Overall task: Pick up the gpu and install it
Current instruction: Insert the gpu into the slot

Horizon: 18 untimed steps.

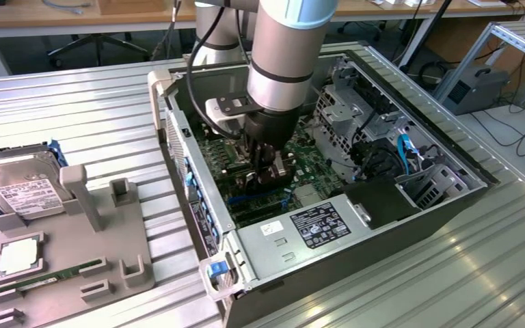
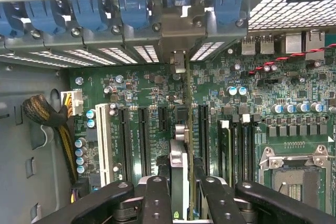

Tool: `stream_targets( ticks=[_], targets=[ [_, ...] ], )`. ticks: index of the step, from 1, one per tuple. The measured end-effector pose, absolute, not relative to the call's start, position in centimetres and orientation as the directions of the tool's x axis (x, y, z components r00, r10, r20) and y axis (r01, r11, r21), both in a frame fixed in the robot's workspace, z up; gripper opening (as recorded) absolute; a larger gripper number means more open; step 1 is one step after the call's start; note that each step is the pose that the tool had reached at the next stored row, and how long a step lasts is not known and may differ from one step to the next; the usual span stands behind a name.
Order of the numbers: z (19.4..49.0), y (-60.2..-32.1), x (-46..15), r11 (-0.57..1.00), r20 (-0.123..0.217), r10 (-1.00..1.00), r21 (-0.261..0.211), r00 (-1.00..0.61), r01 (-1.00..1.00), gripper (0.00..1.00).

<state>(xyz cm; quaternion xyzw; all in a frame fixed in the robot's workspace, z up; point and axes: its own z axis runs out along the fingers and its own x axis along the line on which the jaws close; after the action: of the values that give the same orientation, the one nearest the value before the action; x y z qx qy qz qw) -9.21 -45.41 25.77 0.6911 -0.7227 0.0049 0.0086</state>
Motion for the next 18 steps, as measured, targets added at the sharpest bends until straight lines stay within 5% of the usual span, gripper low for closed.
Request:
stream_targets(
  ticks=[18],
  targets=[
    [26.01,-45.41,-9.21,0.044,0.019,-0.999,0.005,-0.044,-0.999,0.27]
  ],
)
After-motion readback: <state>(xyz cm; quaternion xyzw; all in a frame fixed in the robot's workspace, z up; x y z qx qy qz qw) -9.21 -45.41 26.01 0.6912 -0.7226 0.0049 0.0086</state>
